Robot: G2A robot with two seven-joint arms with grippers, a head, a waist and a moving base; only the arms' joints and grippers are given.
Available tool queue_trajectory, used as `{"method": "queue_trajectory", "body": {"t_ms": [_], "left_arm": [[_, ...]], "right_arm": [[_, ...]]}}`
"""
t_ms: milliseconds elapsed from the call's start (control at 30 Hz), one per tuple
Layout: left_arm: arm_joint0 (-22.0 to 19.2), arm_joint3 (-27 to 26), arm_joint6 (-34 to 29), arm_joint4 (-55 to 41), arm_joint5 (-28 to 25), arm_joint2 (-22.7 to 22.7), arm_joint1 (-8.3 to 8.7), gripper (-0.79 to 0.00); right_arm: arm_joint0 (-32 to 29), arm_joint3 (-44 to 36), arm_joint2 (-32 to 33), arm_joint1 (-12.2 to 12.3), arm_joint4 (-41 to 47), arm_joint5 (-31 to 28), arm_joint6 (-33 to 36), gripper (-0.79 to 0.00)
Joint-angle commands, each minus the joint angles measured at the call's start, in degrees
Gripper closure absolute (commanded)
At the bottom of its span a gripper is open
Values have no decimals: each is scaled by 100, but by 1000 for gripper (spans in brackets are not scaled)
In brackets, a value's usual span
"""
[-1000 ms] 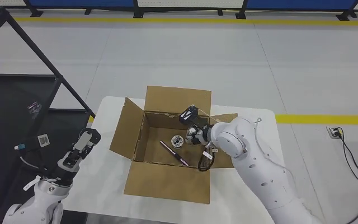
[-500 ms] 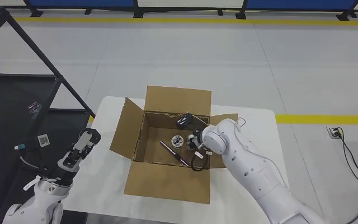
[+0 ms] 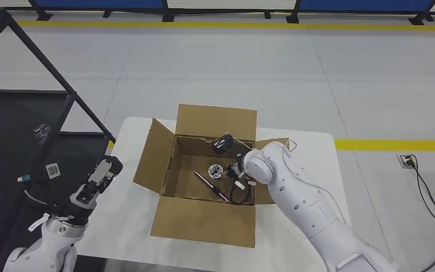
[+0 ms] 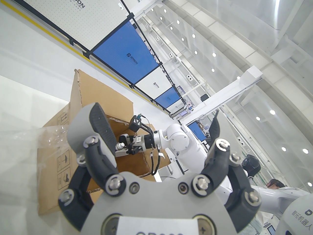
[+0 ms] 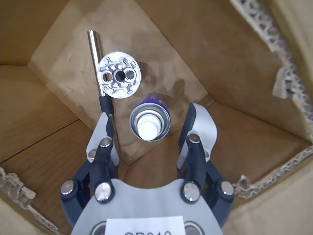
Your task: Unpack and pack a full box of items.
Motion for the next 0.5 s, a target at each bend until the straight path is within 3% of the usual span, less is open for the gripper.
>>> {"method": "queue_trajectory", "body": {"t_ms": [0,267,467], "left_arm": [[8,-10,27,8,38,-1,-2,-785],[-54,290,13,747,347,-196,28,-785],[-192,521,-436,1013,325,100,47,-785]], "right_arm": [[-40,-221,146,52,-37,-10,-27,-736],[-806,-2165,997,341,-187,125,-46,-785],[-1524,-3293,1799,504,245,126,-420,-785]]}}
